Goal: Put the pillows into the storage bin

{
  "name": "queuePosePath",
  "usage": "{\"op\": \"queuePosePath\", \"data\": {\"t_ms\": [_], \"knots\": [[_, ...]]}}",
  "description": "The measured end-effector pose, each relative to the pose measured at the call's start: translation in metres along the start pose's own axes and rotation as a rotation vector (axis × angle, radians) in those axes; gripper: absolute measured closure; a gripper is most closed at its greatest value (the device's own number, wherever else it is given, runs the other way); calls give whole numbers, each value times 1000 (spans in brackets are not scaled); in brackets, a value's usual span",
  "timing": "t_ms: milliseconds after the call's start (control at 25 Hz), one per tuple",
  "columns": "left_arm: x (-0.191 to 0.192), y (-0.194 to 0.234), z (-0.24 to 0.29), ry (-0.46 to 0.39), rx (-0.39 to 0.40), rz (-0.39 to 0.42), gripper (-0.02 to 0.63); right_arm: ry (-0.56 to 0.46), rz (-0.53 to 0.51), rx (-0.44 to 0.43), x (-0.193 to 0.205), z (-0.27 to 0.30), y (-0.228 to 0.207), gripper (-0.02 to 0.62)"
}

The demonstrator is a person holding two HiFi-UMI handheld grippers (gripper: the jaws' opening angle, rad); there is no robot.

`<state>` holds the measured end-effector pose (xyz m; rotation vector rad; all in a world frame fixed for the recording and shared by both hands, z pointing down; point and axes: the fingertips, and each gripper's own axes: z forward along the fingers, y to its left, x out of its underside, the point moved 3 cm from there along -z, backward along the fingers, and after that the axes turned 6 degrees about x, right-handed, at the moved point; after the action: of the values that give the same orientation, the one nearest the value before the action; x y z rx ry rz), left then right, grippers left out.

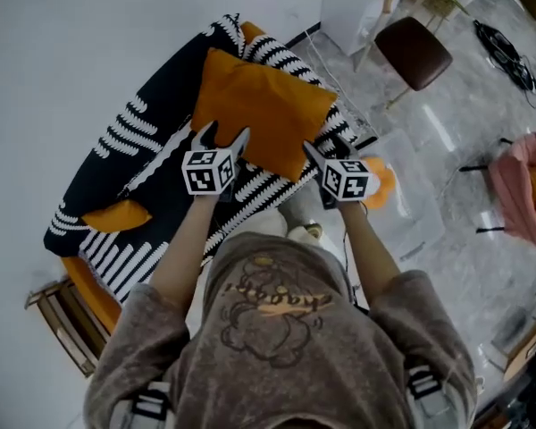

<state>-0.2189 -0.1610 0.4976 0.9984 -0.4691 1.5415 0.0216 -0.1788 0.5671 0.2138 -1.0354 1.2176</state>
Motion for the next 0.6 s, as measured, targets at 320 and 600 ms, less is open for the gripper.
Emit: {"op": "queuePosePath", "data": {"t_ms": [320,600], "knots": [[20,154,59,99,-31,-17,268,110,41,140,27,120,19,212],[71,239,163,187,14,19,241,191,62,309,84,207,-14,164]]}}
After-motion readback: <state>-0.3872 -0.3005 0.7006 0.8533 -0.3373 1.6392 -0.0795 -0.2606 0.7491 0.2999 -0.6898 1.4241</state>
